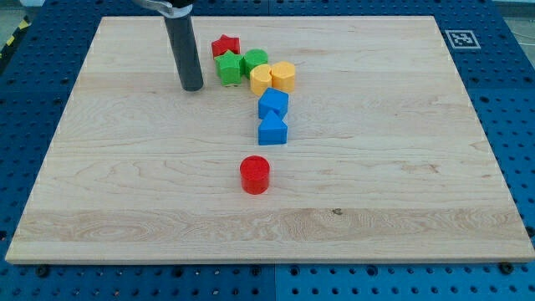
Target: Separate red star from the green star
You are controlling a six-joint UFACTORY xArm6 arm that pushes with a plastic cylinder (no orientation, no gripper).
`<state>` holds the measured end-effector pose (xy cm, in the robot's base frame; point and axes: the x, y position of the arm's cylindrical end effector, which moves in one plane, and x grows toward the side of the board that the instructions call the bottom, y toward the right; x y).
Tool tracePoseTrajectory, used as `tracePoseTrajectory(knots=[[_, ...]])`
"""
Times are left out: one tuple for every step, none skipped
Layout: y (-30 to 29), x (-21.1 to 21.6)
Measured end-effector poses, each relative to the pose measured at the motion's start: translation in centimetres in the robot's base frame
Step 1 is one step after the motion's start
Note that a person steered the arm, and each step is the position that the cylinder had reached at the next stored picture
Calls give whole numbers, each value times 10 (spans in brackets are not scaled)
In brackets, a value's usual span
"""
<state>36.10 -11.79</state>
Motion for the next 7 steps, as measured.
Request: tracePoseTrajectory(knots=[[15, -5], [16, -15], [23, -20], [52, -20], [70, -21], [82, -24], [83, -26]])
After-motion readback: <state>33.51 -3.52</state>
